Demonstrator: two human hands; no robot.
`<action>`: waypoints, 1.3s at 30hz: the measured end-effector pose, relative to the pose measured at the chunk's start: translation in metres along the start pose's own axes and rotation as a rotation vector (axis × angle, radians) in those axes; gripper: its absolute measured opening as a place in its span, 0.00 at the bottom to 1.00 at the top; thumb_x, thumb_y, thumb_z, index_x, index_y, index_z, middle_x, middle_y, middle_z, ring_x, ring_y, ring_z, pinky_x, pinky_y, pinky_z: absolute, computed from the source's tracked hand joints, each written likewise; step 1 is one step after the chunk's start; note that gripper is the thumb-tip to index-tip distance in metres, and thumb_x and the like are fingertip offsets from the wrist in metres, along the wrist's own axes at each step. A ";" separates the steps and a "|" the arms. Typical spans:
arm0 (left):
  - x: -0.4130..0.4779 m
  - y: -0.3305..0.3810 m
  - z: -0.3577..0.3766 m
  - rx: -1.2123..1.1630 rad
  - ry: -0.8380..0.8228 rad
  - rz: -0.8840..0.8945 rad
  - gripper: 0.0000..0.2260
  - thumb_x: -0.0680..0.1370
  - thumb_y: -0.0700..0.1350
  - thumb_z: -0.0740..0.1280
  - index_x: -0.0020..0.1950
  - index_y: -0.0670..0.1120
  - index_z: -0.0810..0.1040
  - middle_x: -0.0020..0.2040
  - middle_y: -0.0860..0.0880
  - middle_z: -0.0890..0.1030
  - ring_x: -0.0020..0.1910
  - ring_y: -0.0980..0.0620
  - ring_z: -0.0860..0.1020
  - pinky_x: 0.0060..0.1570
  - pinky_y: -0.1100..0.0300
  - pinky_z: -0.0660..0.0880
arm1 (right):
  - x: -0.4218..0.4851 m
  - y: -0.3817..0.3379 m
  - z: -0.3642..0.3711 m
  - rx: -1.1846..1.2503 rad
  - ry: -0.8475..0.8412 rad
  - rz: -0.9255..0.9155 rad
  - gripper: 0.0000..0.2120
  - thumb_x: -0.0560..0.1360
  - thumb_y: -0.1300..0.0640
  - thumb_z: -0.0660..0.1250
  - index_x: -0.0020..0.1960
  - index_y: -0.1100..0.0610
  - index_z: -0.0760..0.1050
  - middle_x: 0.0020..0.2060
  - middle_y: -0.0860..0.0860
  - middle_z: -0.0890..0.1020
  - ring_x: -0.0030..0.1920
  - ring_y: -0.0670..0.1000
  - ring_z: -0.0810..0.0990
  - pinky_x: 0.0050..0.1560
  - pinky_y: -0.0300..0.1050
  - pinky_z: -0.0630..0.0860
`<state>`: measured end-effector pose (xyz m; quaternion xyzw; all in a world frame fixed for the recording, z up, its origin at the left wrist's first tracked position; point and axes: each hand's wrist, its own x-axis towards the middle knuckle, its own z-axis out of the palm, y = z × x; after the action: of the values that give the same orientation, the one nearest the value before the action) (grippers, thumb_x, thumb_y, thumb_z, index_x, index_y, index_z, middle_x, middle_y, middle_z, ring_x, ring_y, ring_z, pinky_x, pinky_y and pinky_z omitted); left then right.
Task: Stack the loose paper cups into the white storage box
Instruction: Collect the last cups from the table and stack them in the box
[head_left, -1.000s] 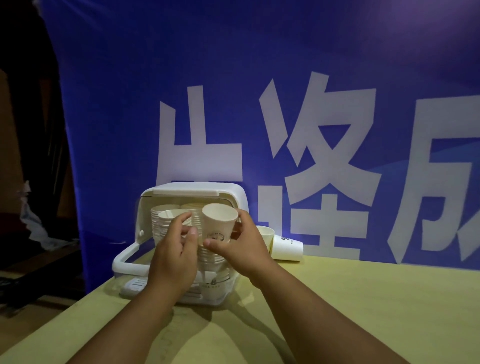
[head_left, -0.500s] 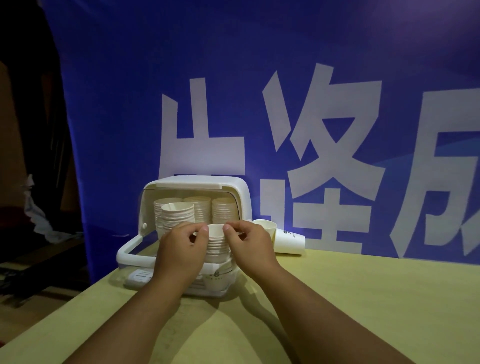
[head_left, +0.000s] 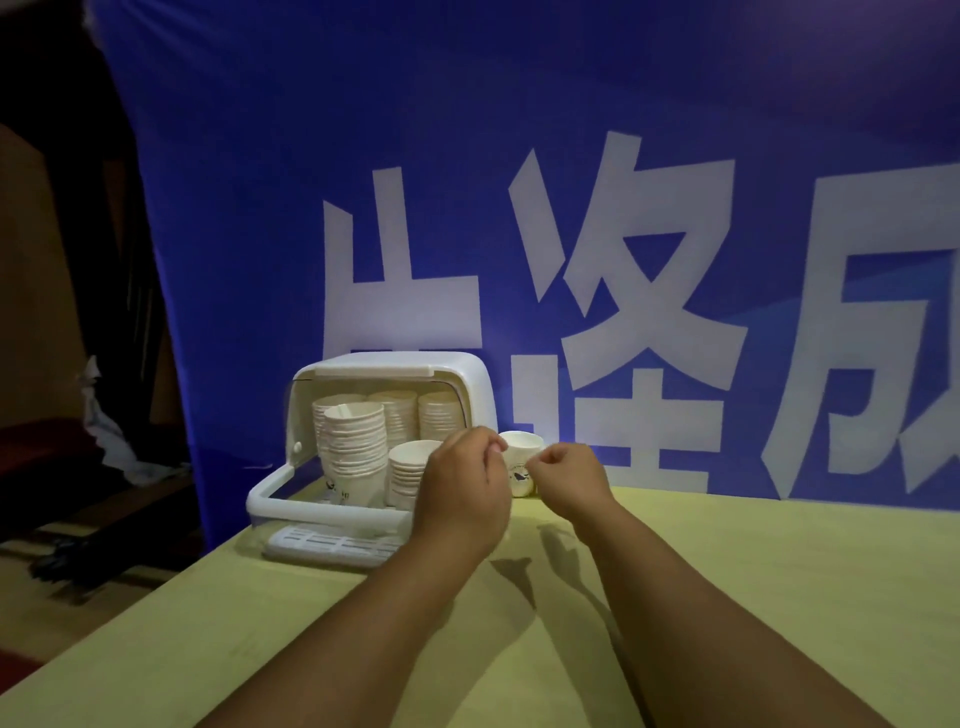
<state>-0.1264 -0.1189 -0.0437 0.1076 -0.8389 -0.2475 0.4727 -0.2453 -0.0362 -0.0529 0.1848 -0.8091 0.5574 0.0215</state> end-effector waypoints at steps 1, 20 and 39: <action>0.001 0.007 0.012 -0.001 -0.047 -0.082 0.09 0.83 0.41 0.62 0.56 0.47 0.82 0.53 0.49 0.83 0.50 0.51 0.79 0.47 0.62 0.76 | 0.004 0.007 -0.007 -0.021 0.017 0.023 0.04 0.78 0.59 0.68 0.48 0.56 0.82 0.47 0.52 0.83 0.47 0.51 0.81 0.51 0.48 0.82; 0.025 -0.037 0.136 0.146 -0.412 -0.309 0.31 0.83 0.38 0.64 0.82 0.54 0.56 0.75 0.46 0.69 0.70 0.46 0.71 0.71 0.48 0.69 | 0.034 0.073 -0.024 -0.204 -0.114 0.050 0.27 0.81 0.62 0.62 0.76 0.44 0.61 0.66 0.50 0.73 0.59 0.51 0.70 0.71 0.55 0.66; 0.027 -0.017 0.120 -0.228 -0.128 -0.376 0.09 0.81 0.38 0.67 0.55 0.53 0.75 0.52 0.51 0.79 0.50 0.51 0.78 0.50 0.60 0.77 | 0.042 0.078 -0.025 -0.172 0.162 0.161 0.29 0.67 0.56 0.80 0.63 0.49 0.69 0.56 0.52 0.68 0.53 0.55 0.75 0.42 0.40 0.77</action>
<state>-0.2438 -0.1066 -0.0838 0.1918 -0.7990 -0.4309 0.3730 -0.3135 -0.0010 -0.1038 0.0712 -0.8617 0.4991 0.0576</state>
